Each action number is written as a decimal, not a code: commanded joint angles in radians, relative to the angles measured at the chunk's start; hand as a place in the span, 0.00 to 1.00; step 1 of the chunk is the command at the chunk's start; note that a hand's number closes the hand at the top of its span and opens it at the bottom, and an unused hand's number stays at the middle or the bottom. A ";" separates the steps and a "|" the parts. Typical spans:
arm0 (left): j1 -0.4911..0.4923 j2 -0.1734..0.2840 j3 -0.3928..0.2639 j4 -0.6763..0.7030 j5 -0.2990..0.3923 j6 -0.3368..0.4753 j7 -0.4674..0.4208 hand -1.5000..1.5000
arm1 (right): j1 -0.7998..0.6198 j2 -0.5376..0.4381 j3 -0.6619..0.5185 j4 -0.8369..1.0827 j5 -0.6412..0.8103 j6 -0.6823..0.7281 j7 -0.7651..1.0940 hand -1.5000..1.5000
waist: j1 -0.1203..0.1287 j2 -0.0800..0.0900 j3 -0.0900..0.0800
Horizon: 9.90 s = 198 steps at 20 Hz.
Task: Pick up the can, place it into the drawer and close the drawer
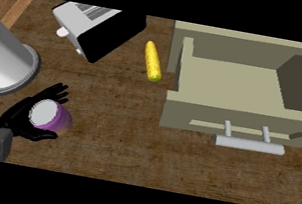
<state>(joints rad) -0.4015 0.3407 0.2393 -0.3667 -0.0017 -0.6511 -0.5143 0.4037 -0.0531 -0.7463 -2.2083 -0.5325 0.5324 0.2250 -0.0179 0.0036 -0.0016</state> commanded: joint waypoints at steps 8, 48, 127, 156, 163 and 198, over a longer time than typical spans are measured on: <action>-0.036 -0.022 -0.024 -0.027 0.031 -0.187 -0.016 1.00 | 0.000 0.002 -0.010 0.013 -0.018 0.016 0.009 0.00 | 0.010 -0.003 0.001; -0.203 -0.341 -0.327 -1.043 0.217 1.006 0.649 1.00 | 0.053 0.053 0.069 -0.089 -0.007 -0.071 0.029 0.00 | 0.009 -0.004 0.002; -1.004 -0.341 -0.845 -0.128 1.035 1.444 0.278 0.00 | -0.154 -0.042 0.126 -0.188 0.272 -0.019 -0.083 0.00 | -0.061 0.015 0.003; -1.027 -0.286 -0.819 -0.153 0.989 1.466 0.335 0.00 | -0.751 -0.064 0.762 0.404 1.439 -0.328 -0.258 0.00 | 0.038 0.000 0.002; -0.943 -0.219 -0.826 -0.259 0.960 1.474 0.361 0.00 | -0.851 -0.067 0.840 0.723 1.654 -0.490 -0.306 0.00 | 0.059 -0.001 0.001; -0.713 0.094 -0.824 -0.760 0.821 1.509 0.633 0.00 | -1.466 -0.136 0.566 1.885 1.834 -1.202 -0.346 0.00 | 0.102 0.017 0.004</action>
<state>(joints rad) -1.1249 0.4251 -0.5753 -1.0792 0.8343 0.8376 0.0890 -0.9995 -0.1772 -0.1583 -0.3976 1.2980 -0.6377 -0.1378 0.0784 0.0164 -0.0029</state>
